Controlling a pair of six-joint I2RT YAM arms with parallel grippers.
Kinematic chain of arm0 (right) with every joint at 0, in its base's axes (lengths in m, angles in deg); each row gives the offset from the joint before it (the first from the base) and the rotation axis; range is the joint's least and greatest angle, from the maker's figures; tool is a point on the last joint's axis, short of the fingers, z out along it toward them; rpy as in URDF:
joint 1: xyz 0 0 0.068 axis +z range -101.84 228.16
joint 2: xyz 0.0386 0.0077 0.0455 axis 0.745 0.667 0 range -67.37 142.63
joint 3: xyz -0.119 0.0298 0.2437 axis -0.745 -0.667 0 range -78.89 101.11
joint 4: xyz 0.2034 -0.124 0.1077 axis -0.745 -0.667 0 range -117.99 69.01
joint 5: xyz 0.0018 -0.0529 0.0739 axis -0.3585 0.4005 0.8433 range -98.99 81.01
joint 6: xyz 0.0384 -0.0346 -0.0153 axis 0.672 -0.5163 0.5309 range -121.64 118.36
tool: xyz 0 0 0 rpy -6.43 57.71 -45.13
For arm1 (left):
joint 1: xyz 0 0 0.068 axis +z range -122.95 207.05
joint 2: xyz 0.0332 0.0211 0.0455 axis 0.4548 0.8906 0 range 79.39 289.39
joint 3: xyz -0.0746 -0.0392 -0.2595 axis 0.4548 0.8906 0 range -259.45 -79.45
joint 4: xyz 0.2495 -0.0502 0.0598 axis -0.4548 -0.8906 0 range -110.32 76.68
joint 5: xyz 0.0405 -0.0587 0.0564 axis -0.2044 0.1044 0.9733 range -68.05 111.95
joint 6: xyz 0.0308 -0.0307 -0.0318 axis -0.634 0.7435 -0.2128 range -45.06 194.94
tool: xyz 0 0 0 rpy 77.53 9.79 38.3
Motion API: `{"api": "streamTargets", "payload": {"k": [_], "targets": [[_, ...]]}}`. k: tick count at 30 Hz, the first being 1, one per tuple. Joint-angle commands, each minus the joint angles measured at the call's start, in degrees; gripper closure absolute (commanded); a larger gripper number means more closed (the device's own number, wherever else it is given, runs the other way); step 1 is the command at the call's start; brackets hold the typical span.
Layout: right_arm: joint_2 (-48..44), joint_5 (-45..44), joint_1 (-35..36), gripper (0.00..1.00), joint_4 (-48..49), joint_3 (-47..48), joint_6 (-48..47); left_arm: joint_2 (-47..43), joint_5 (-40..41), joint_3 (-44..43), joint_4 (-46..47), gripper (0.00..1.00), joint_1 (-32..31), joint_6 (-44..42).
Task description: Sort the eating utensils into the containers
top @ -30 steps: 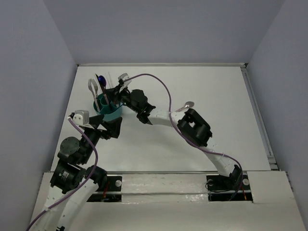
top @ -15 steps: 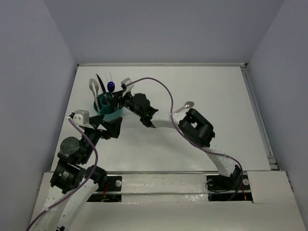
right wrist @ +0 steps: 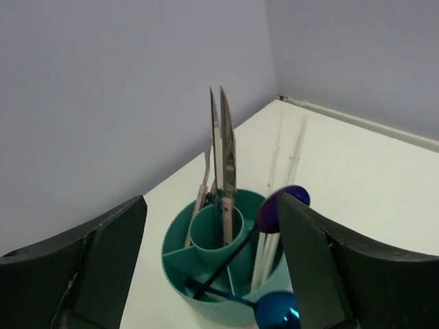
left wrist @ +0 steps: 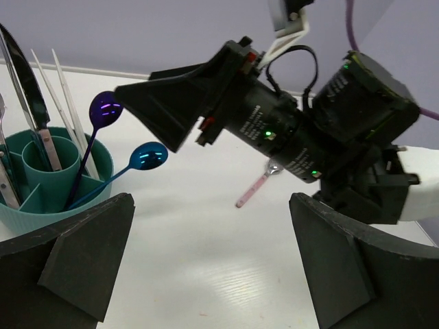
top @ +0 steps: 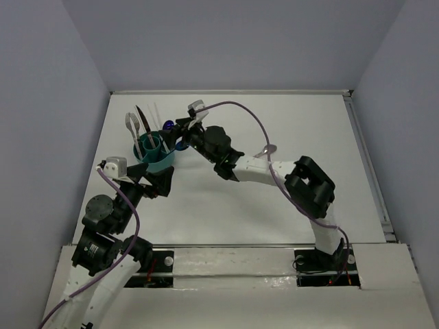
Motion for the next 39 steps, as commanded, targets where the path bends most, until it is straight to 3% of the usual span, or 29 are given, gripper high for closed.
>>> {"api": "streamTargets", "payload": {"k": [1, 4, 9, 11, 12, 15, 22, 25, 34, 39], "targets": [[-9.71, -8.42, 0.39, 0.18, -0.99, -8.99, -1.09, -0.31, -0.55, -1.29, 2.82, 0.01, 0.2, 0.08], [-16.74, -13.44, -0.23, 0.2, -3.45, -18.22, -0.66, -0.66, -0.64, -1.29, 2.82, 0.01, 0.2, 0.08], [-25.18, -22.05, -3.65, 0.34, -13.63, -29.21, 4.61, -1.18, -0.81, -1.2, 2.73, 0.01, 0.2, 0.08], [-28.17, -22.24, -7.67, 0.39, -25.8, -32.21, 10.82, -1.27, -0.99, -1.2, 2.73, 0.01, 0.2, 0.08], [-28.79, -21.28, -9.44, 0.4, -25.87, -32.74, 13.3, -1.45, -0.9, -1.2, 2.82, 0.01, 0.2, 0.08], [-29.85, -16.0, -16.82, 0.35, -34.72, -34.85, 18.41, -1.54, -0.99, -1.2, 2.82, 0.01, 0.2, 0.08], [-23.37, -17.83, -20.09, 0.08, -44.3, -28.98, 18.77, -1.54, -0.9, -1.2, 2.82, 0.01, 0.2, 0.08], [-19.32, -17.58, -21.49, 0.06, -45.91, -26.68, 19.74, -1.62, -0.9, -1.2, 2.73, 0.01, 0.2, 0.08], [-10.26, -17.49, -22.55, 0.06, -49.33, -19.21, 20.44, -1.8, -0.99, -1.2, 2.65, 0.01, 0.2, -0.01], [-6.65, -17.32, -22.55, 0.26, -51.71, -15.87, 19.65, -1.8, -0.99, -1.2, 2.65, 0.01, 0.2, -0.01]]}}
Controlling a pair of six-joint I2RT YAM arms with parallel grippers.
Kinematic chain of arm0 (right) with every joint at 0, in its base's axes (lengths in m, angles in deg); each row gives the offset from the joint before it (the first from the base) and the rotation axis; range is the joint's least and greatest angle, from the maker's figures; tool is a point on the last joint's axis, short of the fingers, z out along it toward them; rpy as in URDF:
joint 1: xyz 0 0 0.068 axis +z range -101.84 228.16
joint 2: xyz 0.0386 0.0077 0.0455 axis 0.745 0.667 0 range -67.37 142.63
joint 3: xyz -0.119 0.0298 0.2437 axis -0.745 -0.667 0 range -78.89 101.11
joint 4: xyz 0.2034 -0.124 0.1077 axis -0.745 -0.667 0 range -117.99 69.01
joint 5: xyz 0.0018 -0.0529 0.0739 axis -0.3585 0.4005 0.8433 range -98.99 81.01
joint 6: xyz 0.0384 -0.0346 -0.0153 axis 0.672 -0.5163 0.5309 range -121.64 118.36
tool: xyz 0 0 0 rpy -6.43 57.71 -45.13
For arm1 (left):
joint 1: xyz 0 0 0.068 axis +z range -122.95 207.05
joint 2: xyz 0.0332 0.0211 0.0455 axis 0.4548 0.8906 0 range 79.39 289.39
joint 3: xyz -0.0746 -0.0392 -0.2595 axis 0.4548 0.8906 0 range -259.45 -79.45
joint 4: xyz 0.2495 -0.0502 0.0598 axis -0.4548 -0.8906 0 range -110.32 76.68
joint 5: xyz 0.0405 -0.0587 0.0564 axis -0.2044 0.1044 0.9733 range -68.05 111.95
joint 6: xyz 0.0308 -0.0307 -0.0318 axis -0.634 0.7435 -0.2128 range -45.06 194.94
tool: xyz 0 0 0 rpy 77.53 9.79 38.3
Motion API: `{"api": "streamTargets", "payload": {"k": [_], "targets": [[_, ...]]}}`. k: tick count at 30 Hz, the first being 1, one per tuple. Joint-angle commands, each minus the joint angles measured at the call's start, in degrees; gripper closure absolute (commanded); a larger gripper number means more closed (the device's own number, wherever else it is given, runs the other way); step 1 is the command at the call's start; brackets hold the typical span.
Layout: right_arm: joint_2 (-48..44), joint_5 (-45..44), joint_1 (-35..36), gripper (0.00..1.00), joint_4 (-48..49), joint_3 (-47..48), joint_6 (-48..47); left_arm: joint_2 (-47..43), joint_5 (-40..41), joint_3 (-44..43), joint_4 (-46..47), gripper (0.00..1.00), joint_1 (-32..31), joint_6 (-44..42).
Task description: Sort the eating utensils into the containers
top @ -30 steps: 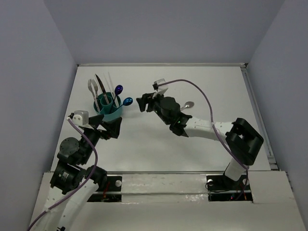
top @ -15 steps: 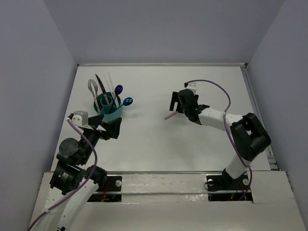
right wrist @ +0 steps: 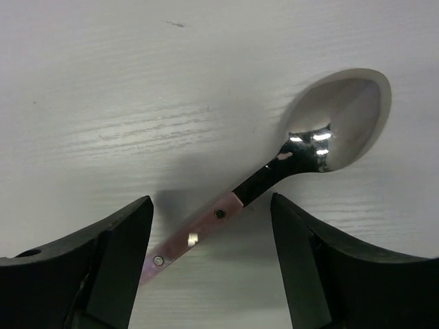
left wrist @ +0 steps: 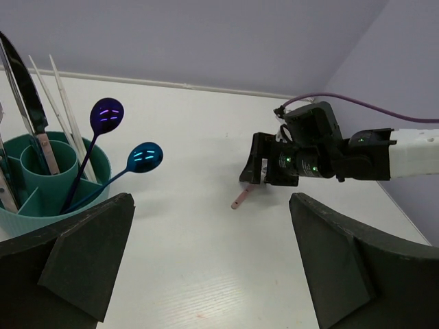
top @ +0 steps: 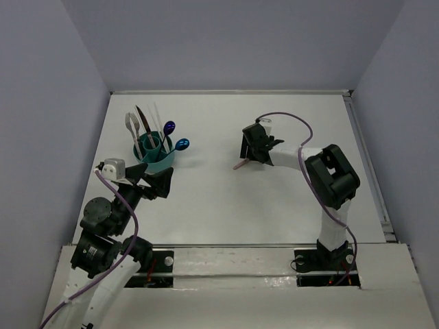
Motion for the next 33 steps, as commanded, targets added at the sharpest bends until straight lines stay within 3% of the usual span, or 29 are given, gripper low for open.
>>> {"api": "streamTargets", "payload": {"k": [1, 2, 4, 5, 10, 14, 18, 21, 27, 33], "targets": [[1.92, -0.53, -0.35, 0.3, -2.31, 3.26, -0.11, -0.62, -0.57, -1.22, 2.67, 0.01, 0.18, -0.01], [2.01, -0.09, -0.35, 0.39, -2.49, 3.26, -0.28, -0.62, -0.57, -1.22, 2.67, 0.01, 0.18, -0.01], [2.18, 1.05, -0.35, 0.44, -3.28, 3.7, -0.72, -0.62, -0.66, -1.22, 2.76, 0.01, 0.18, -0.01], [2.18, 1.14, -0.35, 0.56, -3.45, 3.78, -1.42, -0.53, -0.66, -1.22, 2.76, 0.01, 0.18, -0.01], [3.23, 2.9, -0.35, 0.72, -6.26, 5.71, -4.76, -0.53, -0.66, -1.22, 2.84, 0.01, 0.18, -0.01], [4.03, 5.01, -0.35, 0.8, -8.37, 7.56, -6.79, -0.62, -0.66, -1.22, 2.84, 0.01, 0.18, -0.01], [3.68, 6.33, -0.35, 0.99, -8.99, 8.0, -7.32, -0.45, -0.66, -1.22, 2.93, 0.01, 0.18, -0.01], [0.52, 7.47, -0.35, 1.0, -6.19, 5.9, -6.88, -0.44, -0.75, -1.22, 2.93, 0.01, 0.18, 0.08], [-13.96, 18.1, 2.01, 1.0, 19.43, -3.14, -7.66, -0.36, -0.66, -1.22, 2.84, 0.01, 0.18, 0.08], [-17.33, 20.83, 8.96, 1.0, 35.02, -0.79, -11.88, -0.18, -0.4, -1.4, 2.84, 0.01, 0.18, 0.17]]}}
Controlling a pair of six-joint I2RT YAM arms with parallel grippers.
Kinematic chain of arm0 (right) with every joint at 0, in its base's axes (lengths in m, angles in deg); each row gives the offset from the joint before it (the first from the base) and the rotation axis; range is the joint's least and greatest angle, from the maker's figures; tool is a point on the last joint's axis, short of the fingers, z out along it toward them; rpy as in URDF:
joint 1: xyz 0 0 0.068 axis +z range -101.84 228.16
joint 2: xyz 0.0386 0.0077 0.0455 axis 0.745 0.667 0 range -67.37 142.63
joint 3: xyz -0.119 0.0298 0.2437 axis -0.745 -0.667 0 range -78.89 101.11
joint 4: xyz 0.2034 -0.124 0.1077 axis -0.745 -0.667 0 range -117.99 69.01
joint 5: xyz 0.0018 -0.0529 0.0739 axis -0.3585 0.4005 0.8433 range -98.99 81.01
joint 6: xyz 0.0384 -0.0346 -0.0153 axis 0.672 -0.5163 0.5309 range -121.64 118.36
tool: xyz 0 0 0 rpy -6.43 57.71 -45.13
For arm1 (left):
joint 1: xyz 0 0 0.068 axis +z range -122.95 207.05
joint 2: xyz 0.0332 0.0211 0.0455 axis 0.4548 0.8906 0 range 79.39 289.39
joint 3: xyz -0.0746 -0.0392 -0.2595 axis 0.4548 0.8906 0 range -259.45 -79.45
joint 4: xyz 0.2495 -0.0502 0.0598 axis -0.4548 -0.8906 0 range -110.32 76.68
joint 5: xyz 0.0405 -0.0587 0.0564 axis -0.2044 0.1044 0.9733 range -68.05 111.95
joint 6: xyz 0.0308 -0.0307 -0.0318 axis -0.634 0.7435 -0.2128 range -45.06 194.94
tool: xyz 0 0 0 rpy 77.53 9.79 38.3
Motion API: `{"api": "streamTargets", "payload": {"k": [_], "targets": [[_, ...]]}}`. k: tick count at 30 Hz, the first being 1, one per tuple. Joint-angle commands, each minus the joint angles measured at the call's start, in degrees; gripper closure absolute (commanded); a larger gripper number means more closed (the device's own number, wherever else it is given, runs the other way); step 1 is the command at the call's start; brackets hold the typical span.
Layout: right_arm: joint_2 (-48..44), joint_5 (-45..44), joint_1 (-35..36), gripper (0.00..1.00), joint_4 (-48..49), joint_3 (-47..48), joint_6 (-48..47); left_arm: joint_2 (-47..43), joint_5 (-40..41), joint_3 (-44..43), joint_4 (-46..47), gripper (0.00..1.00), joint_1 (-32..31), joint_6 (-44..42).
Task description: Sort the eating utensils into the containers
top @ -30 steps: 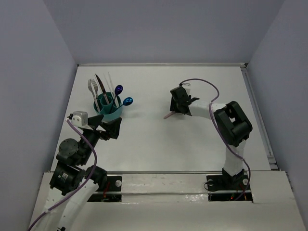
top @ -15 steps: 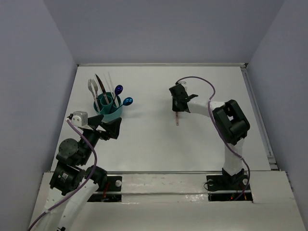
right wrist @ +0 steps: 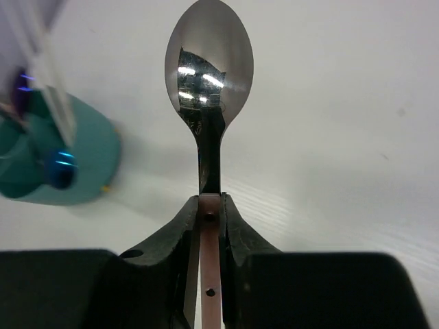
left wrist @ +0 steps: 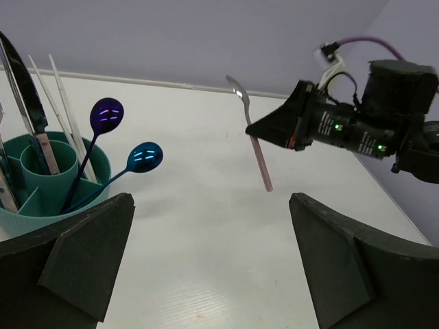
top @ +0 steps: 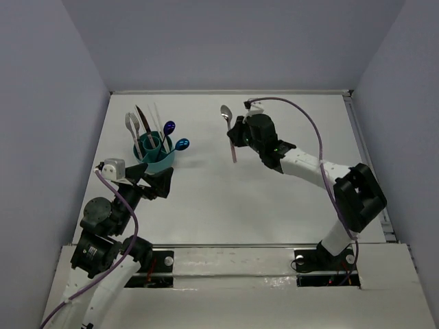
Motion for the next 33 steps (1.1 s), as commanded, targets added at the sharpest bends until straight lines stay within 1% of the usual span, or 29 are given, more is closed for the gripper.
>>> {"api": "streamTargets", "payload": {"k": [1, 3, 5, 6, 8, 12, 13, 15, 16, 18, 19, 23, 28, 33], "targets": [[-2.62, 5.09, 6.45, 1.0, 24.68, 4.02, -4.3, -0.18, -0.07, -1.48, 2.56, 0.01, 0.18, 0.15], [0.36, 6.15, 8.73, 1.0, 28.57, 7.62, -5.01, -0.36, 0.28, -1.57, 2.3, 0.01, 0.18, 0.23], [2.82, 9.04, 10.15, 1.0, 31.3, 10.34, -4.4, -0.44, 0.63, -1.66, 2.12, 0.01, 0.18, 0.23], [5.27, 10.53, 11.46, 1.0, 34.54, 12.7, -3.96, -0.44, 0.72, -1.83, 2.03, 0.01, 0.18, 0.23], [9.4, 11.6, 12.78, 1.0, 37.8, 16.66, -3.87, -0.44, 1.16, -1.92, 1.86, 0.01, 0.18, 0.32], [16.26, 14.41, 14.72, 1.0, 40.98, 24.13, -3.6, -0.27, 1.34, -2.01, 1.86, 0.01, 0.18, 0.32], [19.76, 15.2, 15.33, 1.0, 42.12, 27.72, -3.69, -0.27, 1.6, -2.1, 1.77, 0.01, 0.18, 0.41], [23.03, 15.73, 15.34, 1.0, 42.83, 31.26, -3.69, -0.36, 1.86, -2.19, 1.59, 0.01, 0.18, 0.41], [26.27, 16.51, 16.04, 1.0, 43.35, 34.84, -3.95, -0.44, 2.04, -2.27, 1.59, 0.01, 0.18, 0.41], [29.54, 17.13, 16.65, 1.0, 43.45, 38.46, -5.26, -0.44, 2.04, -2.19, 1.59, 0.01, 0.18, 0.32], [32.68, 18.18, 16.66, 1.0, 42.23, 42.22, -5.88, -0.62, 2.04, -2.19, 1.59, 0.01, 0.18, 0.32], [38.85, 18.81, 17.19, 1.0, 39.76, 49.18, -8.17, -0.71, 1.87, -2.19, 1.68, 0.01, 0.18, 0.23], [44.49, 18.19, 17.19, 1.0, 37.04, 55.86, -10.02, -0.53, 1.69, -2.1, 1.86, 0.01, 0.18, 0.15], [48.18, 18.02, 17.19, 1.0, 36.5, 59.57, -10.46, -0.01, 1.69, -2.1, 1.86, 0.01, 0.18, 0.15]]}}
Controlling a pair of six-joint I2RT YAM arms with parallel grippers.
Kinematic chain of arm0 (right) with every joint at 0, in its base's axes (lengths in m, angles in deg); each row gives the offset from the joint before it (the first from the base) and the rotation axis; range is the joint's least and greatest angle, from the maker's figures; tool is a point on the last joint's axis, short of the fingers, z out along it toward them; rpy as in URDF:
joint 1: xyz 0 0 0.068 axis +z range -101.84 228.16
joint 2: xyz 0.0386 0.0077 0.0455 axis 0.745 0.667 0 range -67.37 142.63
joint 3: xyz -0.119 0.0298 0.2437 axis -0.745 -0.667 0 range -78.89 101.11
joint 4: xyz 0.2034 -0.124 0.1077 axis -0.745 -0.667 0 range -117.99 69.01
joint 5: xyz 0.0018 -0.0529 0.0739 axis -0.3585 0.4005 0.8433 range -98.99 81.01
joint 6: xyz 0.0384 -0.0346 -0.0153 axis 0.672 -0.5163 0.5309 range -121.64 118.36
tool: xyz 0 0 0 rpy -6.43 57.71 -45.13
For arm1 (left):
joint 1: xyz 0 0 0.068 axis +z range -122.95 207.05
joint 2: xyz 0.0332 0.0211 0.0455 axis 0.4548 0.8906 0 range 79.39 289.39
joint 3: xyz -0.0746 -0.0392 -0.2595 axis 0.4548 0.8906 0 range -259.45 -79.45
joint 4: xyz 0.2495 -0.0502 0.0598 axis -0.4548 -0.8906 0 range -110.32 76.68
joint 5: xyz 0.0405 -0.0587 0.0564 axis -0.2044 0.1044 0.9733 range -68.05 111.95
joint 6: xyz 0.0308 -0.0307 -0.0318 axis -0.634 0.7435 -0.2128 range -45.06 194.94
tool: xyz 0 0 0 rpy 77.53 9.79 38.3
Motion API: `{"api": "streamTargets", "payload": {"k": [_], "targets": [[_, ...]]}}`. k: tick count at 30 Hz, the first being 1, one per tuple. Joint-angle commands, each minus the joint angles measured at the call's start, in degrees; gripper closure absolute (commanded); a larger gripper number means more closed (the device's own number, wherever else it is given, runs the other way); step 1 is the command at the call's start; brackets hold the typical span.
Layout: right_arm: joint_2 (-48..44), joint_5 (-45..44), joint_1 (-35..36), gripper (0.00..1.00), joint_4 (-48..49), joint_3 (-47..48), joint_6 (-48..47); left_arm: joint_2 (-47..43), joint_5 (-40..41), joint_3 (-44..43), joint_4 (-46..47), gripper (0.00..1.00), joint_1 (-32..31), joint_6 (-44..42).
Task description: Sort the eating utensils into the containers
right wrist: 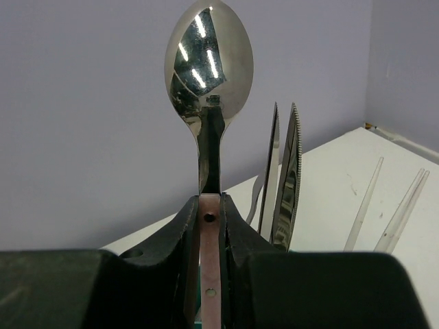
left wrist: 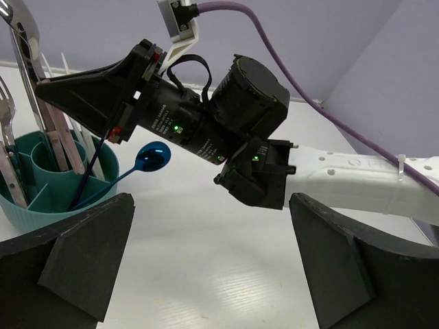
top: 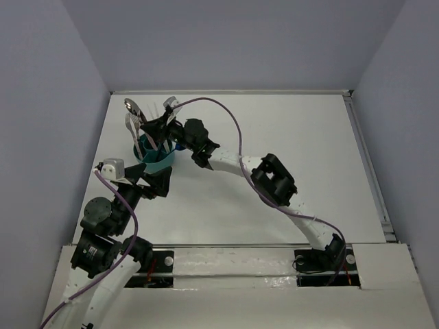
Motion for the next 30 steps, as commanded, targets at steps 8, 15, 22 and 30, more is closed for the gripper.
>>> {"api": "streamTargets", "payload": {"k": [8, 15, 22, 30], "targets": [[2.16, -1.36, 0.4, 1.0, 5.69, 1.53, -2.42, 0.1, -0.08, -2.08, 2.18, 0.01, 0.18, 0.06], [1.28, -2.24, 0.93, 1.0, 10.79, -5.06, -1.8, 0.19, -0.08, -1.99, 2.27, 0.01, 0.18, 0.06], [0.05, -4.25, 1.45, 1.0, 16.06, -10.16, -2.15, 0.28, -0.17, -1.99, 2.36, 0.01, 0.18, 0.06], [-2.76, -5.58, 1.98, 0.72, 17.83, -15.25, -2.33, 0.46, -0.26, -1.99, 2.45, 0.01, 0.18, 0.15]]}}
